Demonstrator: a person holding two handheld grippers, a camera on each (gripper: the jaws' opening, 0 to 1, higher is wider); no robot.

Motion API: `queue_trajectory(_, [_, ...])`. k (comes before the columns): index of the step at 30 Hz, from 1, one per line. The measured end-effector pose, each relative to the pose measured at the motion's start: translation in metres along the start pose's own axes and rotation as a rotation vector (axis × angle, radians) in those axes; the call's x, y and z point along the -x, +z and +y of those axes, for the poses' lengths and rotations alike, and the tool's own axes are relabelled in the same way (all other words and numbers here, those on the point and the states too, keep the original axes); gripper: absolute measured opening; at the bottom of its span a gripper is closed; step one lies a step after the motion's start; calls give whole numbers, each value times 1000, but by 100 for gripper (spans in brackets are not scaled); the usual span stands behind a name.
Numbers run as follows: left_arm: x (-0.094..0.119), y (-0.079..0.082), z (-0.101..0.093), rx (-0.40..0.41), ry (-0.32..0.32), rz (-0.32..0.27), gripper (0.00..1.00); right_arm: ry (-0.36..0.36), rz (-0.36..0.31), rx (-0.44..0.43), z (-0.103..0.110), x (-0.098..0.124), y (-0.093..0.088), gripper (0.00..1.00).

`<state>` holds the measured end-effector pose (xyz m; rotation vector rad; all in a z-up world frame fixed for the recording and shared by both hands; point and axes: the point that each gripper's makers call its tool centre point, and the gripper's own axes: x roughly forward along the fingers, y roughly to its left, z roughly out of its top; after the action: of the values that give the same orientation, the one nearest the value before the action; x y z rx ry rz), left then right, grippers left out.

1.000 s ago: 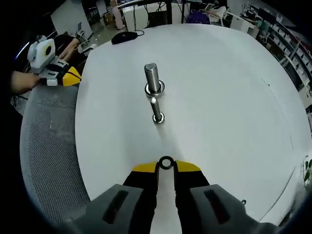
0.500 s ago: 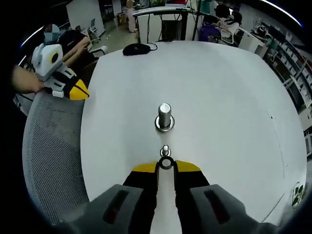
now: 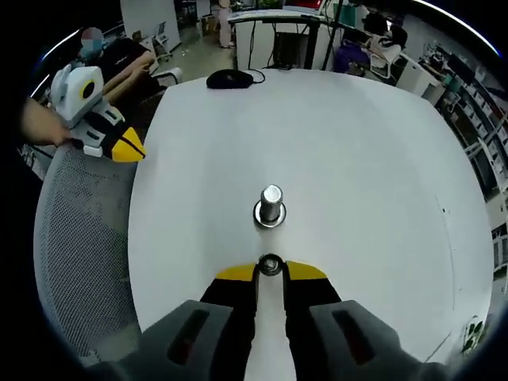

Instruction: Place the washer onto the threaded stud by aligning its center hole with the stud, sliding it down to the base, and recovering from edge contact or off-axis alignment until the washer reaches the visible bottom stop.

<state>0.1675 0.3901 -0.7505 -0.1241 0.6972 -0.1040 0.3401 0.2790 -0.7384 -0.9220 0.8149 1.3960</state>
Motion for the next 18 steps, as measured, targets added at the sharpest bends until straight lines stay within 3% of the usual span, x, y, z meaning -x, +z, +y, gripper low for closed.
queue_trajectory(4, [0, 0, 0, 0, -1, -2, 0, 9, 17, -32, -1, -2, 1, 14])
queue_trajectory(18, [0, 1, 0, 1, -2, -4, 0, 24, 96, 22, 1, -20, -8, 14])
